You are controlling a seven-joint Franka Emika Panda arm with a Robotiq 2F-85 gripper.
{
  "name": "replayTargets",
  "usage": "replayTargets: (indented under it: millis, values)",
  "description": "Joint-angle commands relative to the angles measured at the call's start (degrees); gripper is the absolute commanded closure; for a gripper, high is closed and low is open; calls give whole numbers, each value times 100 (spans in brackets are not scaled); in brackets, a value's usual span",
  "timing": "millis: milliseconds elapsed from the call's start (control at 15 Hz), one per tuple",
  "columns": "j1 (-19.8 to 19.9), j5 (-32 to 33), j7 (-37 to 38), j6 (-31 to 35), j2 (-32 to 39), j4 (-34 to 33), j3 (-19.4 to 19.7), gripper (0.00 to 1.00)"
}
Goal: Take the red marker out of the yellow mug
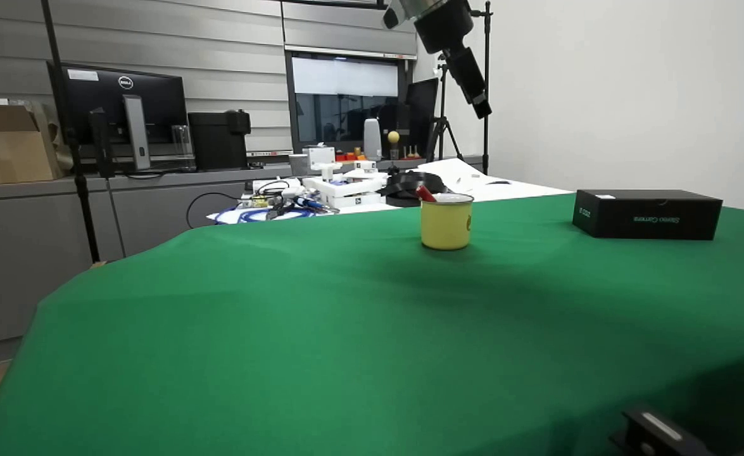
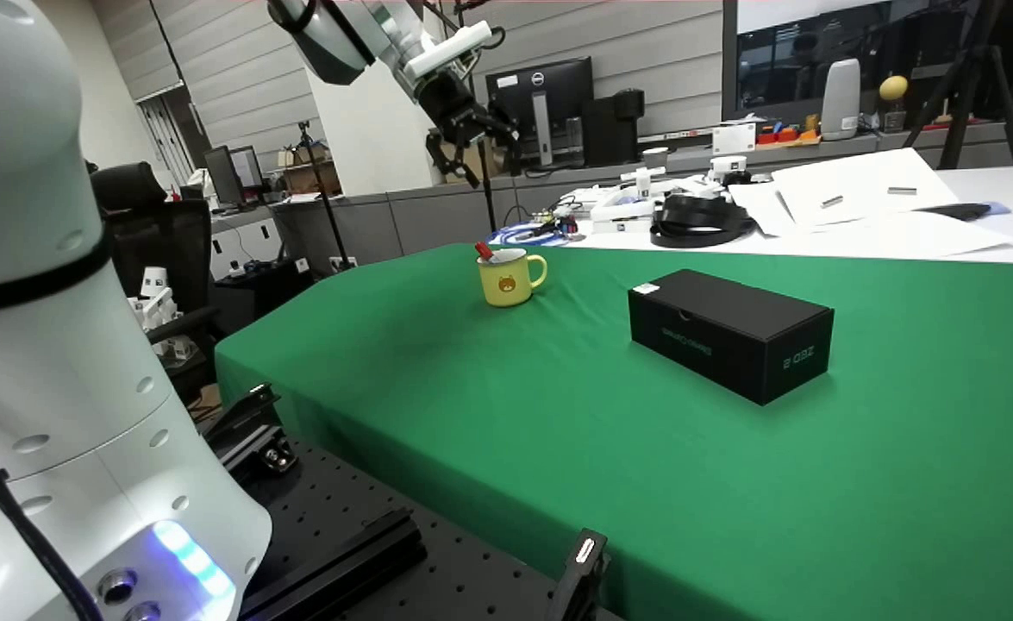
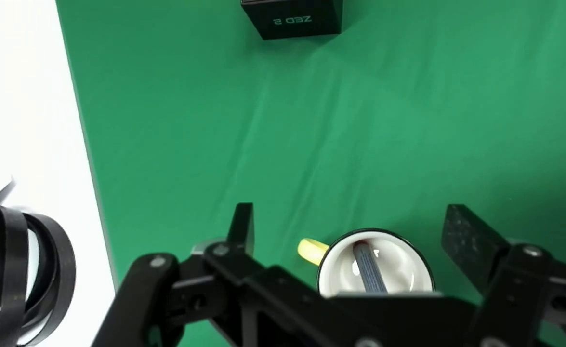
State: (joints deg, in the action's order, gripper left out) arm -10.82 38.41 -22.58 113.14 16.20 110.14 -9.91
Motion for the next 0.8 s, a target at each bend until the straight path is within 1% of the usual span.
replayTargets:
  millis: [0,267,467,733]
  values:
    - [-140,57,35,-79,551,-499,-31,0]
    - [-278,63,8,-54,974,-752,-31,0]
    - [-317,57,-37,153,1206,-873,-26,0]
    - [-380,37,-51,246,1442,-1003,-20,0]
